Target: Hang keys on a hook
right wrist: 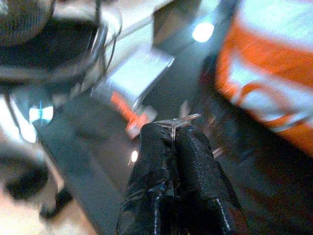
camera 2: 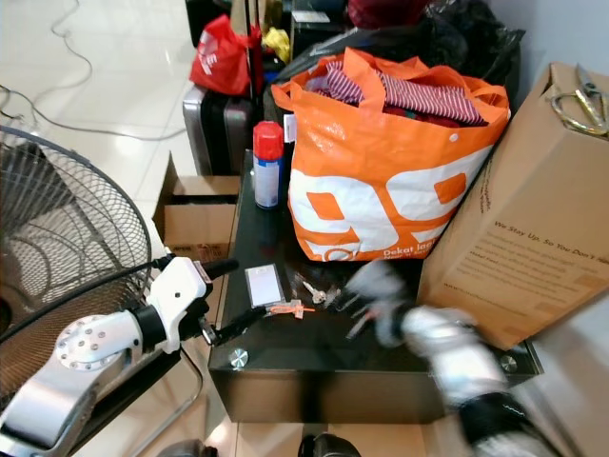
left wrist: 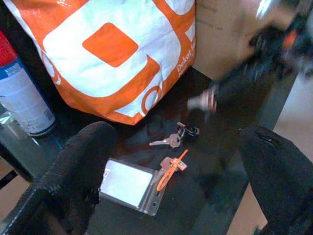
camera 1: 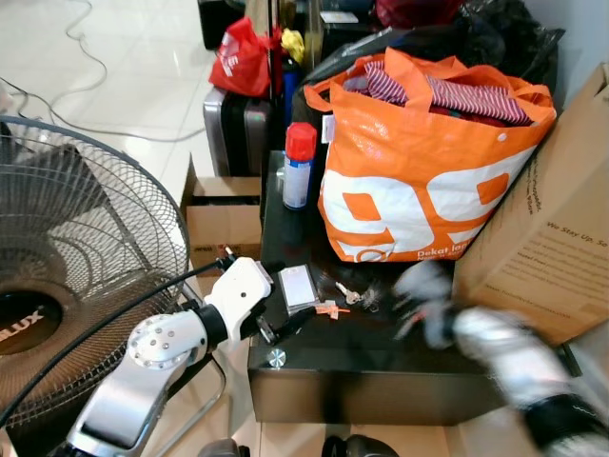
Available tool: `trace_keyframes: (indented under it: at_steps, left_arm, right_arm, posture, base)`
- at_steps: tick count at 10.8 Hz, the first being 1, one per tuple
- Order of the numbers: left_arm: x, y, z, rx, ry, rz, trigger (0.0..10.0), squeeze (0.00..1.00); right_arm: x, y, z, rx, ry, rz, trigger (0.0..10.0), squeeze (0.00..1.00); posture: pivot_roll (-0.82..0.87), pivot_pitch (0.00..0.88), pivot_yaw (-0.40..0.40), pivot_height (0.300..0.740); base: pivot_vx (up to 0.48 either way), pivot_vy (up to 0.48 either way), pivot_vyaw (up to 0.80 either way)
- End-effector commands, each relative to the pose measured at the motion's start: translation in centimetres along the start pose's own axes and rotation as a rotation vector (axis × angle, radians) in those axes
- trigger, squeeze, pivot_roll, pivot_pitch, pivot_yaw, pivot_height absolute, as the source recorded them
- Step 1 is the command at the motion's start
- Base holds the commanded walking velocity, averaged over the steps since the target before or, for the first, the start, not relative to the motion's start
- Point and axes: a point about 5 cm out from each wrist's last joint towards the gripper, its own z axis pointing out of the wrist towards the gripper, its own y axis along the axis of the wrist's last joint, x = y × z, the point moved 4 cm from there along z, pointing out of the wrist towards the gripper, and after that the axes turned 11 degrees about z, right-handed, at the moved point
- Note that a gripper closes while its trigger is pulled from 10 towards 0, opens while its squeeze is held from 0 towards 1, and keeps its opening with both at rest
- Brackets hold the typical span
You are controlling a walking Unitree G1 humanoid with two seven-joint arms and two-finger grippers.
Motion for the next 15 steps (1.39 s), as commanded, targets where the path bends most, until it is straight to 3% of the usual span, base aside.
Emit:
trace_keyframes:
  at_steps: [1, 3, 4, 5, 7, 8, 9, 10, 11, 12, 15]
  left_arm:
    - [0.2, 0.2, -0.3, -0.005, 0.015, -0.004, 10.0, 0.0]
    - [1.2, 0.4, -0.6, -0.009, 0.109, 0.021, 10.0, 0.0]
    - [2.9, 0.2, -0.8, 0.009, 0.281, 0.019, 10.0, 0.0]
    - [3.5, -0.1, -1.2, 0.026, 0.371, 0.005, 10.0, 0.0]
    - [3.0, -0.7, -1.3, 0.054, 0.445, -0.027, 10.0, 0.0]
    - [2.7, -0.8, -1.3, 0.058, 0.462, -0.042, 10.0, 0.0]
    - [2.6, -1.0, -1.2, 0.064, 0.495, -0.067, 10.0, 0.0]
    - [2.7, -1.0, -1.1, 0.065, 0.512, -0.08, 10.0, 0.0]
    - [2.7, -1.0, -1.1, 0.066, 0.514, -0.081, 10.0, 0.0]
    - [2.7, -0.9, -1.0, 0.066, 0.517, -0.083, 10.0, 0.0]
    - [2.6, -1.1, -1.1, 0.071, 0.516, -0.086, 10.0, 0.0]
  right_arm:
    - [-0.3, 1.3, -1.0, -0.068, -0.018, 0.047, 0.0, 0.0]
    - [-0.6, 3.6, -2.5, -0.216, -0.113, 0.117, 0.0, 0.0]
    - [-0.4, 5.4, -3.5, -0.325, -0.221, 0.15, 0.0, 0.0]
    - [0.4, 6.5, -3.9, -0.395, -0.29, 0.154, 0.0, 0.0]
    - [1.4, 6.3, -3.9, -0.425, -0.374, 0.153, 0.0, 0.0]
    - [1.3, 6.0, -3.8, -0.43, -0.389, 0.212, 0.0, 0.0]
    - [1.4, 6.1, -3.5, -0.457, -0.389, 0.346, 0.0, 0.0]
    - [2.3, 6.0, -3.0, -0.457, -0.318, 0.499, 0.0, 0.0]
    - [2.7, 6.0, -2.8, -0.452, -0.284, 0.552, 0.0, 0.0]
    - [3.4, 6.7, -2.5, -0.491, -0.213, 0.725, 0.0, 0.0]
    - [3.2, 8.0, -3.0, -0.556, -0.164, 0.841, 0.0, 0.0]
  posture:
    - [0.04, 0.0, -0.057, 0.74]
    - [0.04, 0.0, -0.051, 0.74]
    - [0.03, 0.0, -0.047, 0.74]
    - [0.03, 0.0, -0.054, 0.74]
    - [0.04, 0.0, -0.069, 0.74]
    - [0.04, 0.0, -0.074, 0.74]
    - [0.04, 0.0, -0.079, 0.74]
    - [0.04, 0.0, -0.081, 0.74]
    - [0.04, 0.0, -0.082, 0.74]
    - [0.04, 0.0, -0.088, 0.74]
    - [0.04, 0.0, -0.094, 0.74]
  base:
    - [0.0, 0.0, 0.0]
    - [0.0, 0.0, 0.0]
    - [0.0, 0.0, 0.0]
    - [0.0, 0.0, 0.0]
    - [0.0, 0.0, 0.0]
    - [0.0, 0.0, 0.0]
    - [0.0, 0.0, 0.0]
    - [0.0, 0.0, 0.0]
    - [0.0, 0.0, 0.0]
    - [0.0, 0.0, 0.0]
    - [0.0, 0.0, 0.0]
